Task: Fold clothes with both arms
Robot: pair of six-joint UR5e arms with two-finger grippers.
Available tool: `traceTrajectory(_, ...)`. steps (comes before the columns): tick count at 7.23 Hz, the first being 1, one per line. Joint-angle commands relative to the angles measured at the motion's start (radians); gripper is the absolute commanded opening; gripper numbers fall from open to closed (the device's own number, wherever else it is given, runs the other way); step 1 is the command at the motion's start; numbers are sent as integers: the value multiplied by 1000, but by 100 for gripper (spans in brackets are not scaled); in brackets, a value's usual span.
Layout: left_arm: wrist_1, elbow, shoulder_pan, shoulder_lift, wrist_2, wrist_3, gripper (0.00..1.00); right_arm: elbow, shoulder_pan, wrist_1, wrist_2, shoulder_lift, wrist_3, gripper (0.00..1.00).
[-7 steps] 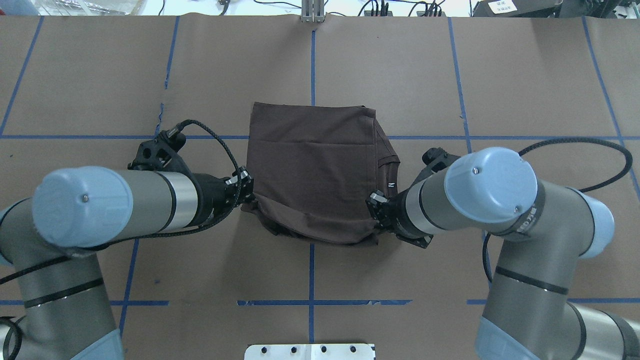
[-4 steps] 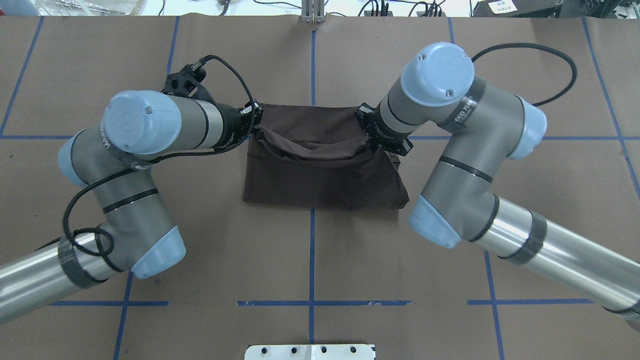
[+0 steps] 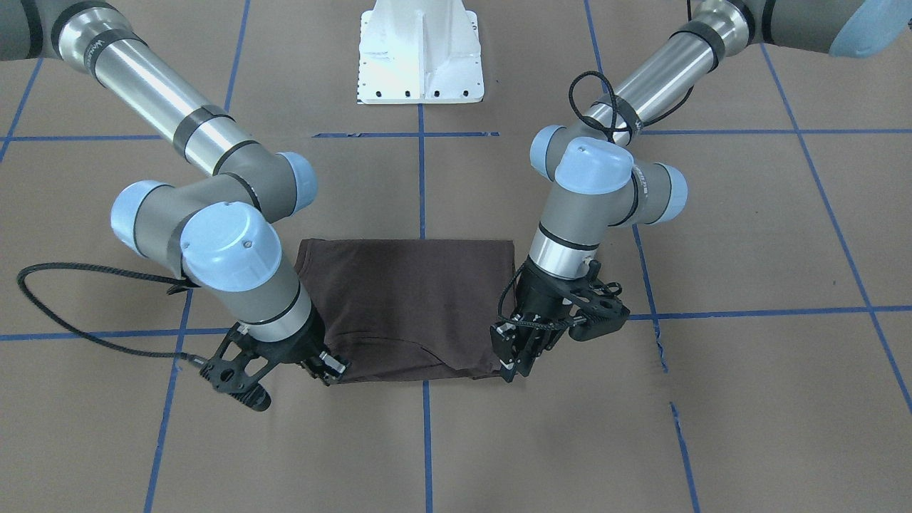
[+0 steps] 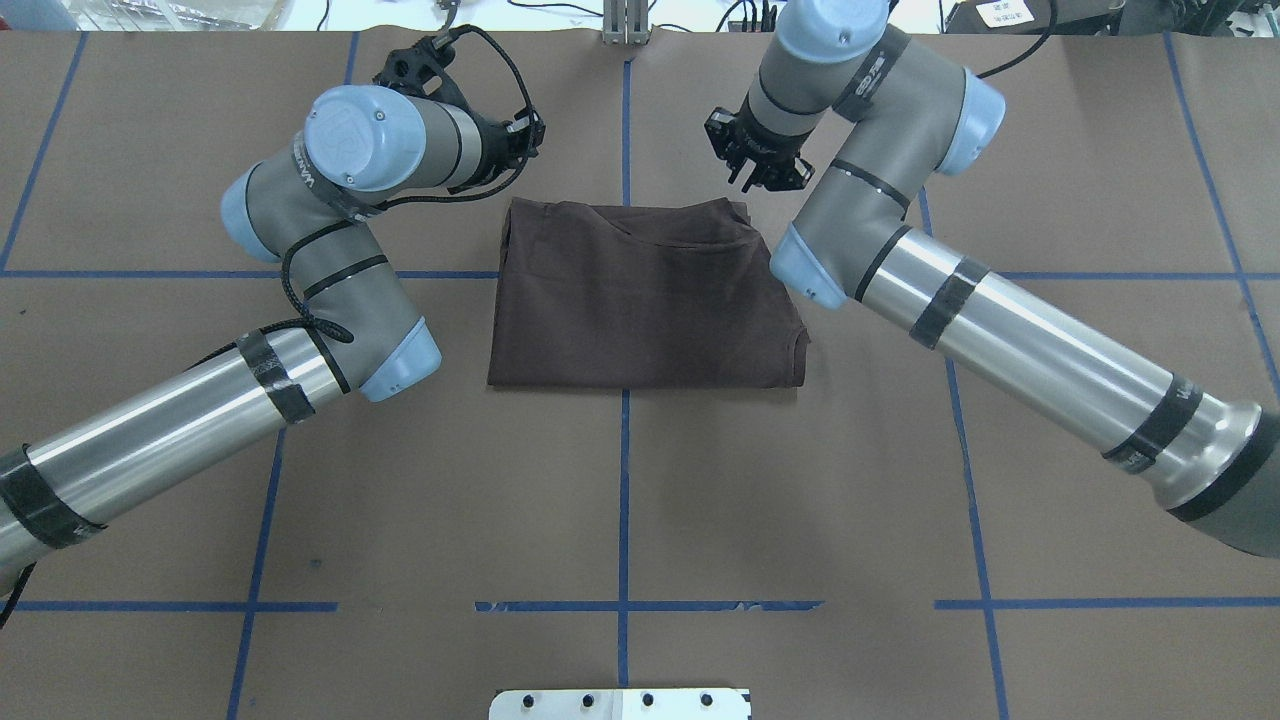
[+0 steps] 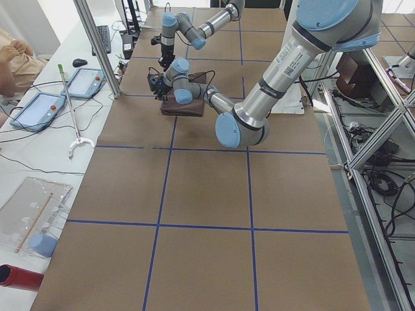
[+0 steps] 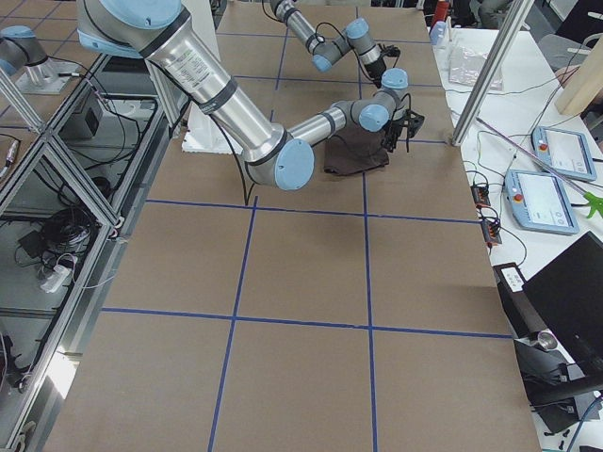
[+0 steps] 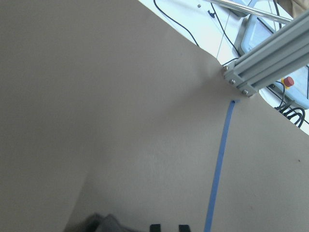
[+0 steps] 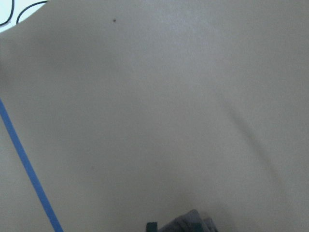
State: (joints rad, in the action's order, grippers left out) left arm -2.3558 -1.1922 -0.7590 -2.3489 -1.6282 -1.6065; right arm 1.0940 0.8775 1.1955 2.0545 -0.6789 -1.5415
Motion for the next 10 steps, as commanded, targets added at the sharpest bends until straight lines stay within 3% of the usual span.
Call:
traceTrajectory(1, -36, -86, -23, 92, -4, 22, 73, -13, 58, -10, 84, 7, 43, 100)
traceTrajectory(2, -30, -159, -26, 153, -28, 42, 71, 63, 66, -1, 91, -51, 44, 100)
traceTrajectory(3, -23, -252, -55, 231, -103, 197, 70, 210, 108, -4, 98, -215, 93, 100)
traceTrajectory(4, -20, -368, -124, 358, -201, 393, 70, 328, 165, 7, 98, -372, 346, 100)
traceTrajectory(5, -20, -397, -232, 431, -378, 569, 70, 384, 254, 51, 104, -468, 530, 100)
traceTrajectory(6, -19, -396, -370, 500, -527, 761, 70, 415, 365, 132, 136, -529, 789, 100)
traceTrajectory(7, 2, -395, -479, 551, -614, 977, 69, 408, 452, 251, 169, -544, 1077, 100)
traceTrajectory(8, 98, -400, -552, 581, -636, 1224, 69, 414, 516, 382, 179, -539, 1270, 100)
traceTrajectory(9, 315, -399, -616, 579, -636, 1452, 69, 450, 562, 466, 240, -560, 1357, 100)
traceTrajectory(10, 549, -429, -652, 570, -634, 1564, 70, 495, 586, 507, 309, -614, 1397, 100)
